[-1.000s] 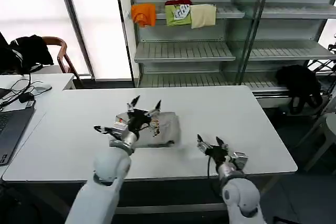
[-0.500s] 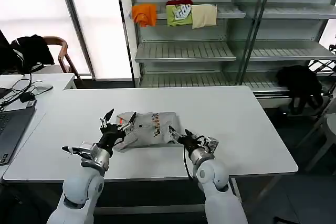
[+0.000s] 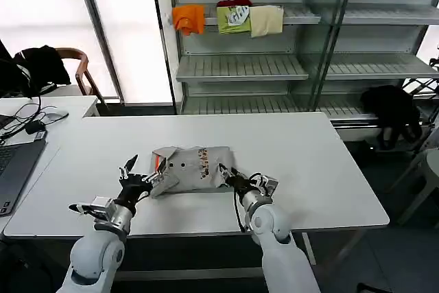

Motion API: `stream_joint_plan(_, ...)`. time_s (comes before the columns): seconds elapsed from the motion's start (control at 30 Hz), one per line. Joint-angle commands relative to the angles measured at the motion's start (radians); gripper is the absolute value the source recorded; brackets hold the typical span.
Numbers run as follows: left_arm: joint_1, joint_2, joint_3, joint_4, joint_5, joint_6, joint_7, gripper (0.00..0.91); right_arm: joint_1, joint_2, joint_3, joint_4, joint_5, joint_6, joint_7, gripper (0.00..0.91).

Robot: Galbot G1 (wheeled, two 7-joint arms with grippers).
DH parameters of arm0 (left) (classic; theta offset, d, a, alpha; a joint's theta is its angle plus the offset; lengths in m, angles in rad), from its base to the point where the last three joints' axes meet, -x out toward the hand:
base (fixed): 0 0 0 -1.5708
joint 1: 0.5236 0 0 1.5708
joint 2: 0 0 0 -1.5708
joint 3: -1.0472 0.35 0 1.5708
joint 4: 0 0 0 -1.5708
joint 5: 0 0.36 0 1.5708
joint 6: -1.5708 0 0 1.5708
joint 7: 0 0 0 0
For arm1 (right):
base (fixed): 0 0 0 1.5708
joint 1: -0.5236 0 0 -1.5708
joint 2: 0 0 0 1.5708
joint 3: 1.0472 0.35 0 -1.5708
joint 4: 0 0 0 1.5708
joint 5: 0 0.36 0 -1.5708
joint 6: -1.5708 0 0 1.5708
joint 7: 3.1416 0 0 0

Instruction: Fold and organize the clothes.

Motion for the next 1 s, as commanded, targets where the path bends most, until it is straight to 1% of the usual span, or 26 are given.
stream_joint_plan(0.03,0.025,0.006,-0.018,-0.003,-0.012,-0.005,0.005,0.907,0.014,0.049,-0.009,0.012,0.023,0.003,0.008,0.0)
stream_joint_plan(0.27,0.02,0.0,-0.017,0.008,-0.011,-0.005,0.003,0.907,0.001,0.023,0.027,0.062,0.025,-0.026,0.027,0.0)
stream_joint_plan(0.5,0.01,-0.014,-0.01,0.012,-0.009,0.0,0.003,0.907,-0.011,-0.037,0.13,0.125,0.045,-0.089,0.038,0.0)
stream_joint_plan(0.53,0.008,-0.018,-0.007,0.012,-0.008,0.004,0.003,0.907,-0.012,-0.051,0.148,0.132,0.044,-0.101,0.039,0.0)
stream_joint_plan(0.63,0.005,-0.027,-0.001,0.01,-0.008,0.019,0.003,0.907,-0.022,-0.093,0.17,0.142,0.045,-0.105,0.044,0.0)
stream_joint_plan(0.73,0.004,-0.033,0.005,0.008,-0.004,0.026,0.005,0.907,-0.043,-0.144,0.168,0.148,0.041,-0.105,0.048,0.0)
stream_joint_plan(0.8,0.004,-0.035,0.006,0.008,0.002,0.032,0.005,0.907,-0.057,-0.163,0.162,0.15,0.035,-0.105,0.055,0.0)
stream_joint_plan(0.83,0.004,-0.038,0.007,0.006,0.004,0.034,0.005,0.907,-0.067,-0.173,0.156,0.151,0.015,-0.105,0.054,0.655)
stream_joint_plan(0.87,0.004,-0.039,0.007,0.005,0.006,0.036,0.006,0.907,-0.077,-0.174,0.152,0.153,-0.013,-0.106,0.053,0.907)
stream_joint_plan(0.9,0.005,-0.039,0.007,0.005,0.007,0.037,0.006,0.907,-0.085,-0.172,0.152,0.155,-0.041,-0.106,0.048,0.907)
stream_joint_plan(0.97,0.008,-0.04,0.004,0.002,0.007,0.038,0.006,0.907,-0.12,-0.149,0.165,0.166,-0.199,-0.105,-0.006,0.907)
stream_joint_plan(1.0,0.009,-0.039,0.001,-0.002,0.006,0.037,0.006,0.907,-0.135,-0.133,0.173,0.175,-0.294,-0.104,-0.03,0.907)
